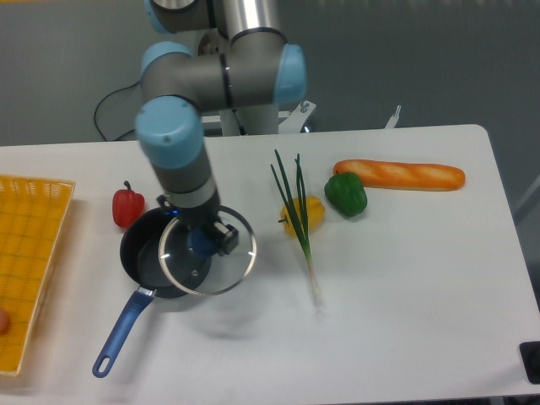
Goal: Open the lid
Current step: 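Lift the glass lid off the saucepan and carry it aside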
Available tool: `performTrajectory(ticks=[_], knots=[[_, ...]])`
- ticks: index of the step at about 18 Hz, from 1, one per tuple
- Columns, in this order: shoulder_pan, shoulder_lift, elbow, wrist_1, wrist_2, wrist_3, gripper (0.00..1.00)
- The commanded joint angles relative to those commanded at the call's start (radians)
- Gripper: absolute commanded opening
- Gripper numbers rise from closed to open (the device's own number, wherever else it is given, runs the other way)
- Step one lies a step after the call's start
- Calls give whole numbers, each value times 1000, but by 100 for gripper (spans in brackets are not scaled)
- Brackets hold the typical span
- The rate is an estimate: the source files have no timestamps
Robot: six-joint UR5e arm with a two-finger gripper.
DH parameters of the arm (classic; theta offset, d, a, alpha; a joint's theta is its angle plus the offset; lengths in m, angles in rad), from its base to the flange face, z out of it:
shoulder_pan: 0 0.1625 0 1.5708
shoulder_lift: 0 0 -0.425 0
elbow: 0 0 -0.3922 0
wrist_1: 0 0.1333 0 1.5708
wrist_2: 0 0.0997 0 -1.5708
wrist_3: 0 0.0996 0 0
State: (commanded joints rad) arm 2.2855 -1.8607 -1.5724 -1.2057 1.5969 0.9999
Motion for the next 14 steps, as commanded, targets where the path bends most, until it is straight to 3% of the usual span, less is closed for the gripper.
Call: performTrajectory(ticks=[7,14], knots=[[101,-5,3,-3,8,187,56],[127,-8,-3,-5,9,227,56]])
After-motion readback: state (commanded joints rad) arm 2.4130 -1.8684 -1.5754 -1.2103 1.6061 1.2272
